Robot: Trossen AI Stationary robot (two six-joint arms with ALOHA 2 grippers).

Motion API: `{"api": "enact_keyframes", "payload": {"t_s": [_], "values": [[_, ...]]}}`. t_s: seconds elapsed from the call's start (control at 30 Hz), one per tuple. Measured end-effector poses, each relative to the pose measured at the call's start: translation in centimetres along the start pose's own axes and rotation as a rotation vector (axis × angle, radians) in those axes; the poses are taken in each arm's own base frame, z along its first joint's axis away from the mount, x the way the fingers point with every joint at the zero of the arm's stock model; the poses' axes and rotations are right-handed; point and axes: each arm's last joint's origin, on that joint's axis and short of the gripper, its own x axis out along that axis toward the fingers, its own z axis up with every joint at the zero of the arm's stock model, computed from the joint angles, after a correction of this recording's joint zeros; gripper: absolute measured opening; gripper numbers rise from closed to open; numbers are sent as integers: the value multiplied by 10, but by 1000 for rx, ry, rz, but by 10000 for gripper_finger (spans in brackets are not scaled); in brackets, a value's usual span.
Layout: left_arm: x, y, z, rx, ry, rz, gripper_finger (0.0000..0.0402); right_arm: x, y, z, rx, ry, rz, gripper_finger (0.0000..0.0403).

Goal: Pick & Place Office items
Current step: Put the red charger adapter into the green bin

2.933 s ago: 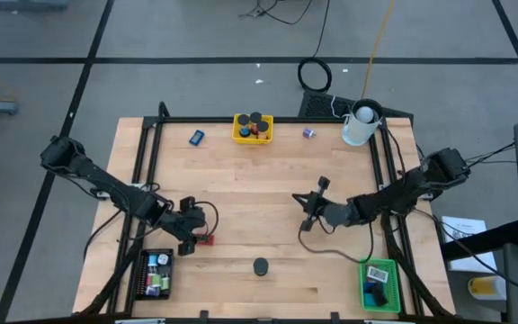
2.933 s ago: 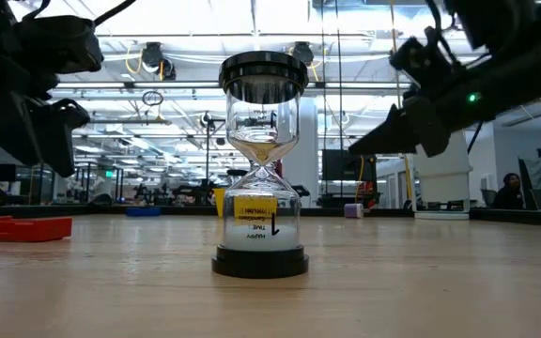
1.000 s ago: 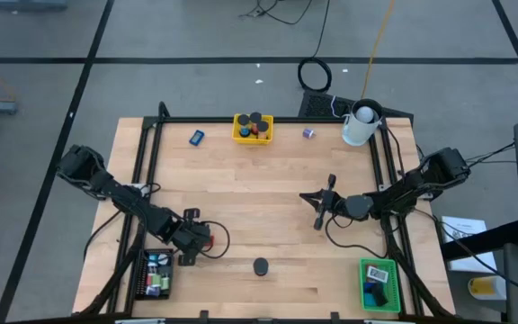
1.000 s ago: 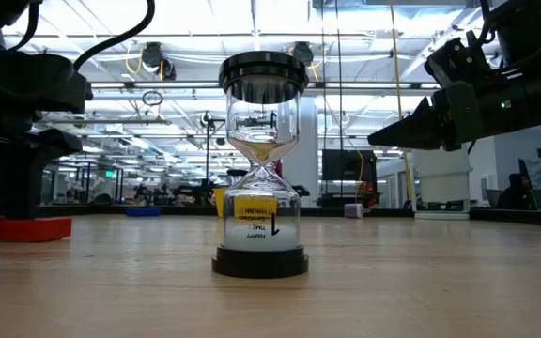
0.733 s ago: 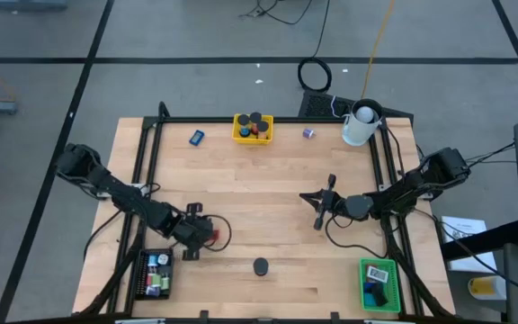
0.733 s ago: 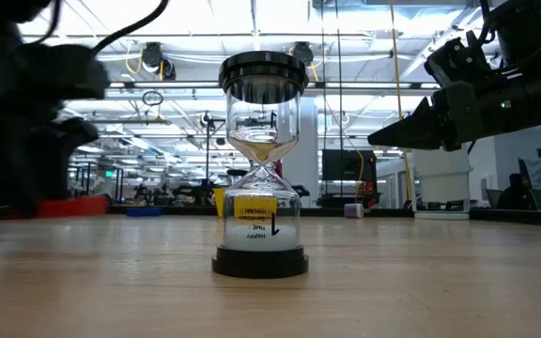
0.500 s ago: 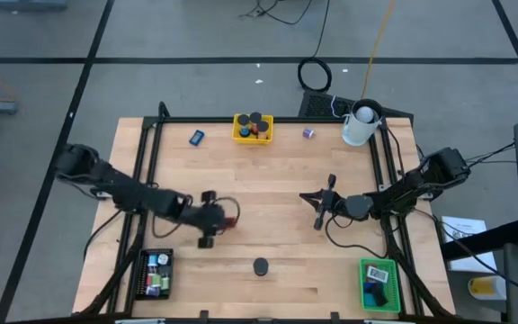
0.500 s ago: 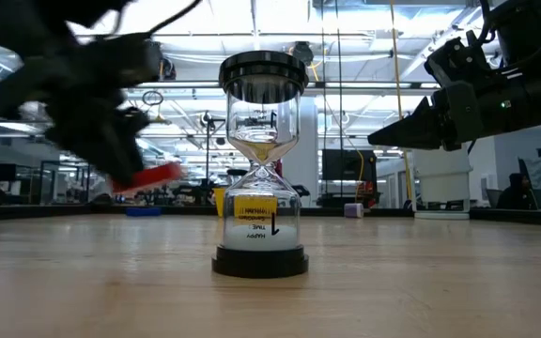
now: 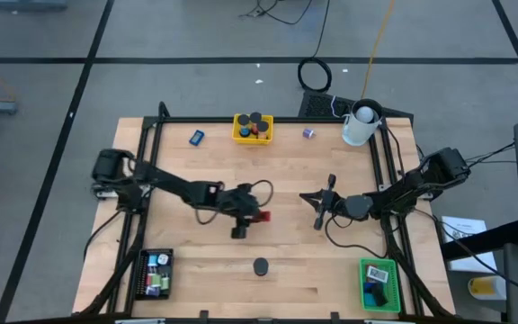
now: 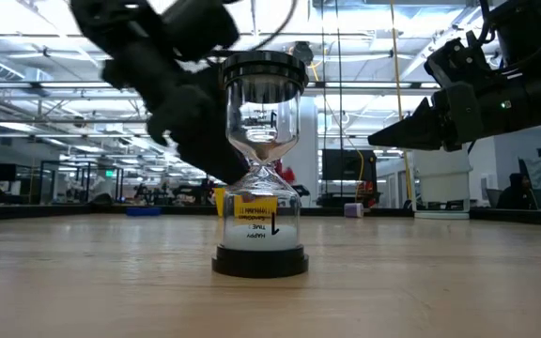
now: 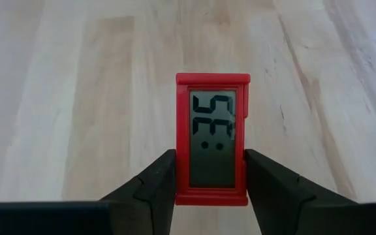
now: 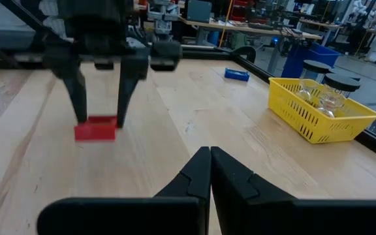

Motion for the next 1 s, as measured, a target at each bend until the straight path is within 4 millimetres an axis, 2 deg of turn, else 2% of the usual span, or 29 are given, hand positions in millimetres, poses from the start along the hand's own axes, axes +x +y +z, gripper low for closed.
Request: {"api": "enact_keyframes", "payload": {"t_s": [0.23, 0.43, 0.63, 0.83, 1.0], "values": [[32, 3, 19, 55, 54, -17, 177, 0, 0, -1, -4, 8, 0, 4], [47, 4, 18, 52, 81, -19, 175, 0, 0, -1, -4, 9, 0, 4], [47, 4, 17, 35, 85, -20, 185, 0, 0, -1, -3, 8, 0, 4], [46, 0, 19, 46, 80, -26, 241, 0, 0, -1, -4, 9, 0, 4], [30, -6, 26, 104, 89, -40, 262, 0, 0, -2, -1, 15, 12, 4]]}}
